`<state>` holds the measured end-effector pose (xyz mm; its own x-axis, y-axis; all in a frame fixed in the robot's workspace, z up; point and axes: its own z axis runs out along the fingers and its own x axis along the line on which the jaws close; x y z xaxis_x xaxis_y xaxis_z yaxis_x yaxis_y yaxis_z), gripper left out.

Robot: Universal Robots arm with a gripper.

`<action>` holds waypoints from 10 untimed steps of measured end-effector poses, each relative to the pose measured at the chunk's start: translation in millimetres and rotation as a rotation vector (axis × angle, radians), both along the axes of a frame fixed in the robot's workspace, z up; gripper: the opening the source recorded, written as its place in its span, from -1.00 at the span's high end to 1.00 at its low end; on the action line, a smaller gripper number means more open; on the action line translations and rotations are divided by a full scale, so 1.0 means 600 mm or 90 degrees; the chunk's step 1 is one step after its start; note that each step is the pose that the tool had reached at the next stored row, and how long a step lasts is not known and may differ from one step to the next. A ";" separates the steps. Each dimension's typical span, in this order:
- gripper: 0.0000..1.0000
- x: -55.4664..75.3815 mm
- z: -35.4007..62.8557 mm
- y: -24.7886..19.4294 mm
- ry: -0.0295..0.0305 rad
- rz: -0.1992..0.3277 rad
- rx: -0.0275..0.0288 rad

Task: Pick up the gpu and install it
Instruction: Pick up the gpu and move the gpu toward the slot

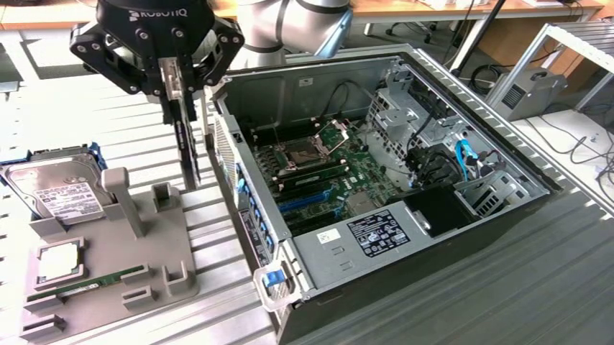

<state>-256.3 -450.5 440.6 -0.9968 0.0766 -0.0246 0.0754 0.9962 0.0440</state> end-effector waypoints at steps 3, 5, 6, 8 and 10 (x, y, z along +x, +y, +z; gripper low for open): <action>0.48 0.005 0.000 0.0000 0.0000 0.000 0.0000; 0.48 0.009 0.000 0.0000 0.0000 0.000 0.0000; 0.48 0.010 0.000 0.0000 0.0000 0.000 0.0000; 0.48 0.014 0.000 0.0000 0.0000 0.000 0.0000; 0.48 0.017 0.000 0.0000 0.0001 0.000 0.0000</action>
<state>-246.0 -450.5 440.7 -0.9968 0.0766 -0.0245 0.0754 0.9962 0.0440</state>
